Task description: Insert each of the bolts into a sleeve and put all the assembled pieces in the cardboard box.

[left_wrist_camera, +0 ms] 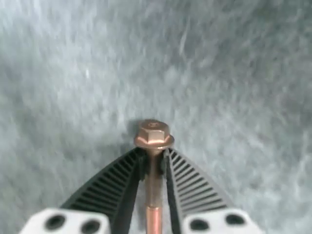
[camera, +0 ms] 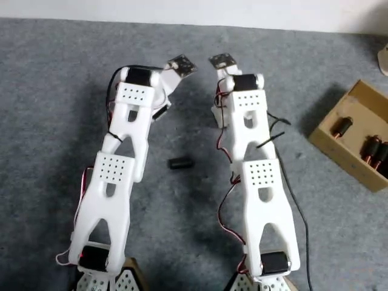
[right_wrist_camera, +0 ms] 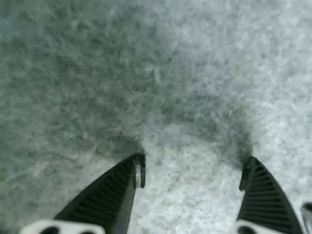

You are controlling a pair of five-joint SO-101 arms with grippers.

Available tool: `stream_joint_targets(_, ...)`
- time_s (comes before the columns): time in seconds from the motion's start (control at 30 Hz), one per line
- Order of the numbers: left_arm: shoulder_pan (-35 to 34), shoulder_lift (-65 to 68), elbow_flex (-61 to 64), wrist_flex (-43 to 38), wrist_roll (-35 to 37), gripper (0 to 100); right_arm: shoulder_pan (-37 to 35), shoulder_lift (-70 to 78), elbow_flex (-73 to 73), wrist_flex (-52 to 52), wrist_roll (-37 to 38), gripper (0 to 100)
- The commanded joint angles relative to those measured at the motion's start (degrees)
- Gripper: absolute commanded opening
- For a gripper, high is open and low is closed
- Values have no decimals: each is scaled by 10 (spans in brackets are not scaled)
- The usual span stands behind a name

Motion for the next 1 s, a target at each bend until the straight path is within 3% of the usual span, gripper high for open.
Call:
stream_joint_targets(0.0,-39,-22,-9,27,17,5,3,10,-111,-9,-11,300)
stream_joint_targets(0.37,-63,-65,46,30,20,5,4,5,-96,-27,-47,300)
stream_joint_targets(0.7,-53,-269,346,25,18,5,13,6,-96,-31,-47,300)
stream_joint_targets(0.97,-46,-303,447,-23,27,6,13,-39,-95,-13,-23,300)
